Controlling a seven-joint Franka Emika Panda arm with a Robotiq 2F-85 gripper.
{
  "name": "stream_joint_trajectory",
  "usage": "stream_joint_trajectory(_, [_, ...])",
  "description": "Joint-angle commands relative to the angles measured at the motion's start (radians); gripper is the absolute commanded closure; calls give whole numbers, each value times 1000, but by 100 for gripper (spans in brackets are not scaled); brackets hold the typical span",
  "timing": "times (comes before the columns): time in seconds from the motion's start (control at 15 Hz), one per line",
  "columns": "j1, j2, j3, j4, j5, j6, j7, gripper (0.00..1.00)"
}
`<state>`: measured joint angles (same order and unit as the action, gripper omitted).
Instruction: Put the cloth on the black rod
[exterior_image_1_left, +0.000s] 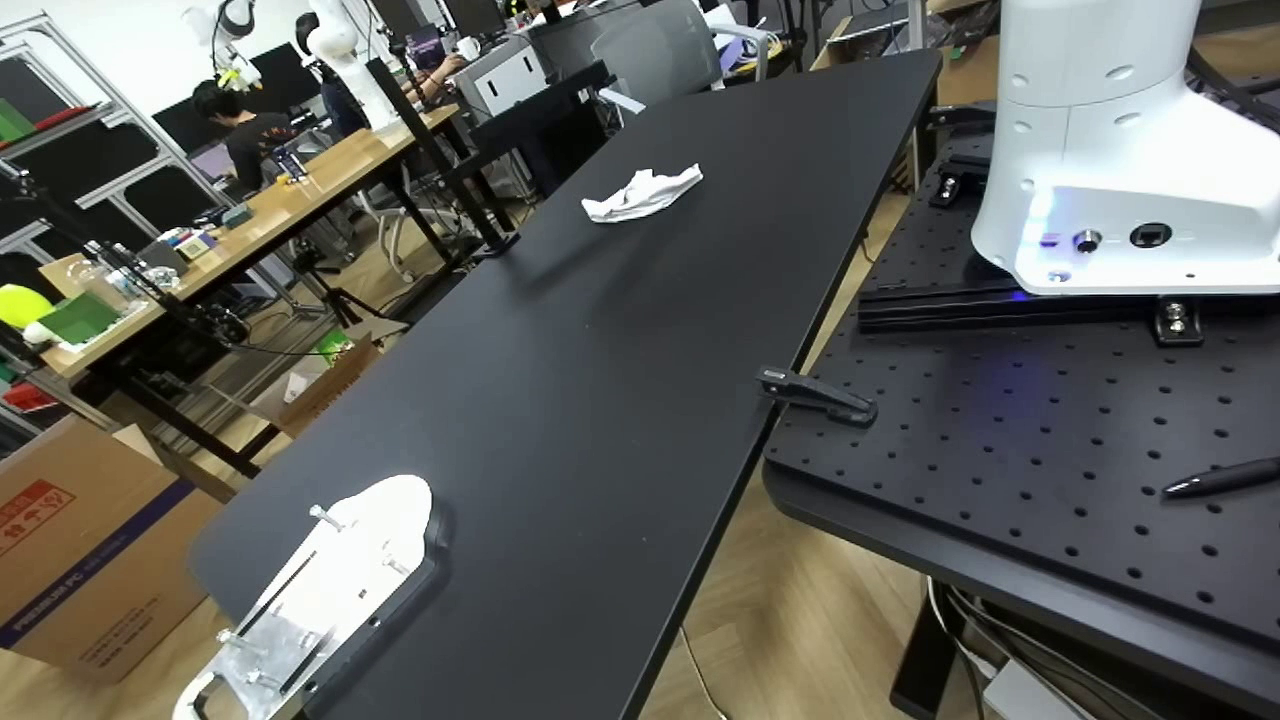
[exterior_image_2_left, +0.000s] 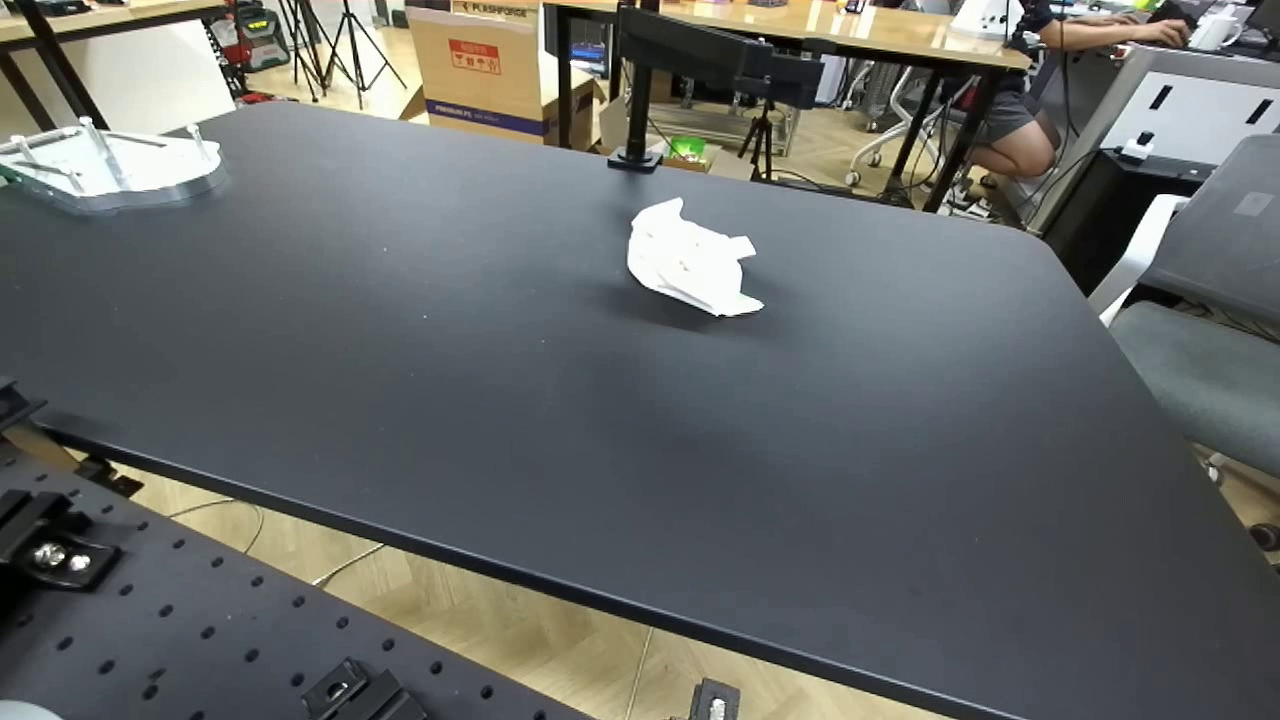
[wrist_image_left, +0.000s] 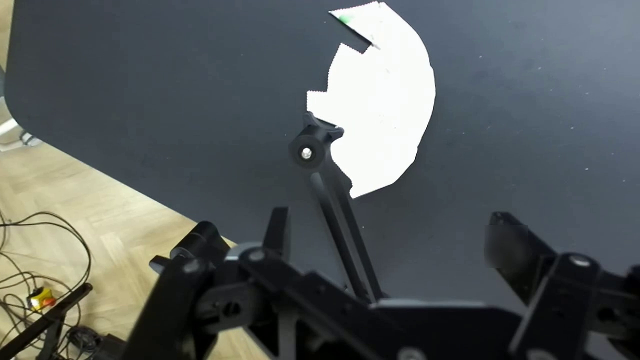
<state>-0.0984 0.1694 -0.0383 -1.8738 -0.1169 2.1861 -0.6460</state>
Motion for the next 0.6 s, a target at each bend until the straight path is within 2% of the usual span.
stream_joint_trajectory(0.0, [-1, -1, 1, 1, 0, -3, 0, 0])
stream_joint_trajectory(0.33, [-1, -2, 1, 0, 0, -3, 0, 0])
stream_joint_trajectory(0.53, [-3, -28, 0, -69, 2, 72, 11, 0])
